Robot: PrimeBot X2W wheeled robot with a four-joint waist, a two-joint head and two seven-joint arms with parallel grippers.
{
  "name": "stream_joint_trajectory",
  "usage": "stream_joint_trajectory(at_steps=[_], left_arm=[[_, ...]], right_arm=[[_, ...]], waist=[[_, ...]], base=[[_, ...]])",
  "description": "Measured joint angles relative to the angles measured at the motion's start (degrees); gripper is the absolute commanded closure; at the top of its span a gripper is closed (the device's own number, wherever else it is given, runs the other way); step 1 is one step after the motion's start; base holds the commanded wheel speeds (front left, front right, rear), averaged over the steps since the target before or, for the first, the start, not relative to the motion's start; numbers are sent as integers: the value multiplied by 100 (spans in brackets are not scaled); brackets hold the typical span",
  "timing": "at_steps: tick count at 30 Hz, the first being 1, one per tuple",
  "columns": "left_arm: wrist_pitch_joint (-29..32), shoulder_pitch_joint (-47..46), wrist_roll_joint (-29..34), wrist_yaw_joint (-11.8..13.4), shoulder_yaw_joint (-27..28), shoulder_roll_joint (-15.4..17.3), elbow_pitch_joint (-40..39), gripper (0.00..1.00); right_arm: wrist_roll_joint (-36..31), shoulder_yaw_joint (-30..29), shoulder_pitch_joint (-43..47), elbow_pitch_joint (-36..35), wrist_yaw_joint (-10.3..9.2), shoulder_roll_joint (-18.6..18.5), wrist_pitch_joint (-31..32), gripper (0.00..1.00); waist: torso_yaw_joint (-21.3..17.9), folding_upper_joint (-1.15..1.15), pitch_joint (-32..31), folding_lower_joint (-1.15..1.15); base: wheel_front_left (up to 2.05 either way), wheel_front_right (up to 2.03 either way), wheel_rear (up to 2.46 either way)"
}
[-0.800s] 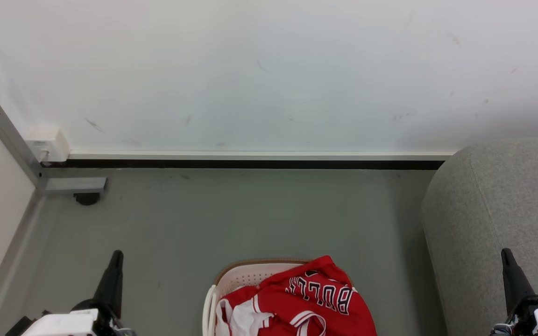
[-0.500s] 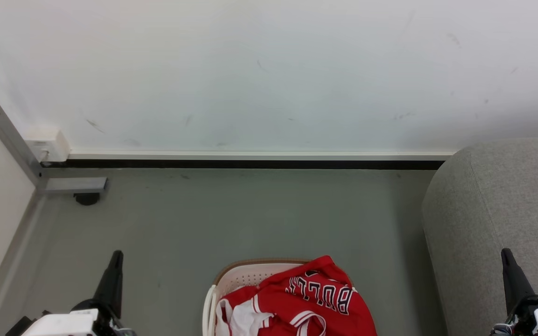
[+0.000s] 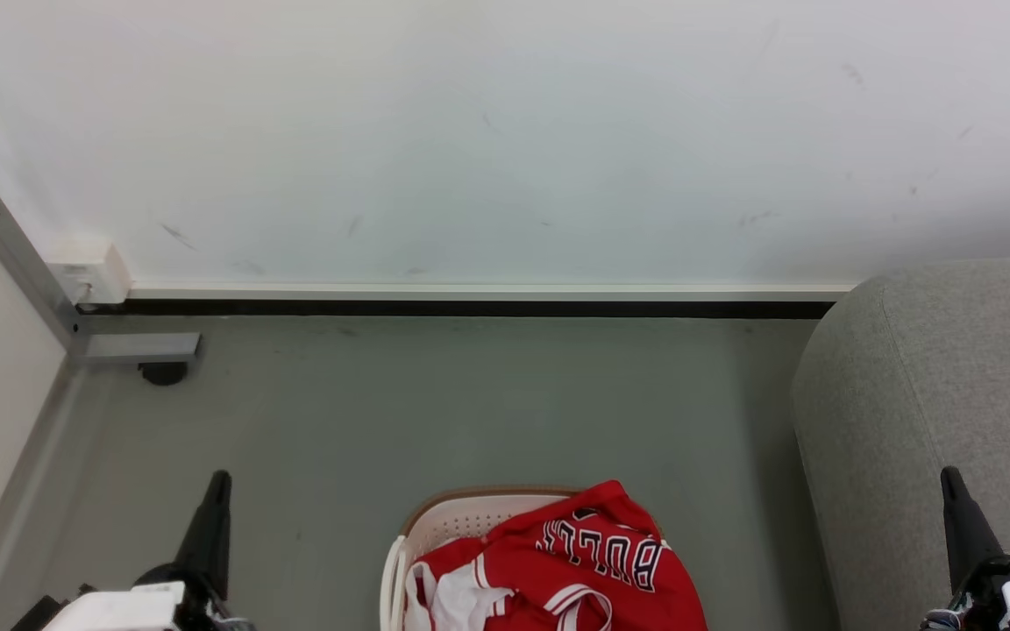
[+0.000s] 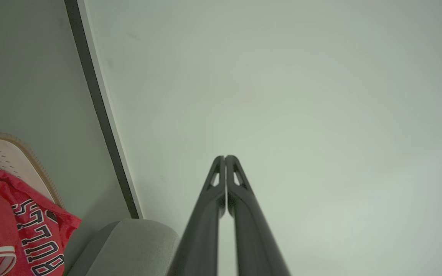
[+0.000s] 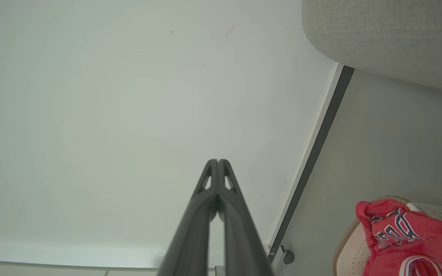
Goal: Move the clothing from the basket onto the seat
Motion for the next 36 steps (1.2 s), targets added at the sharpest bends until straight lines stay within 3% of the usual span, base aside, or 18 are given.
stream_joint_trajectory(at_steps=[1, 2, 14, 21, 30, 36], left_arm=[[-3, 5, 1, 1, -1, -4, 14, 100], [-4, 30, 2, 3, -3, -16, 51, 0], [-221, 233, 41, 27, -126, -70, 134, 0], [-423, 222, 550, 27, -169, -70, -56, 0], [-643, 215, 1382, 26, -153, -67, -288, 0], [-771, 209, 2375, 26, -182, -66, -435, 0]], right_arm=[[1, 1, 7, 12, 0, 1, 0, 100], [1, 8, 29, 47, 0, 9, -3, 0], [5, 277, 216, 133, 0, 88, -230, 0], [-127, 498, 179, 47, 0, 86, -422, 0], [-1132, 673, 127, -223, 0, 65, -633, 0], [-1882, 760, 126, -321, 0, 66, -773, 0]], waist=[[0, 0, 0, 0], [0, 0, 0, 0], [-3, 0, 6, 0], [-8, 0, 13, 1], [-30, 0, 21, 1], [-46, 0, 23, 1]], base=[[0, 0, 0], [0, 0, 0], [0, 0, 0], [0, 0, 0], [0, 0, 0], [0, 0, 0]])
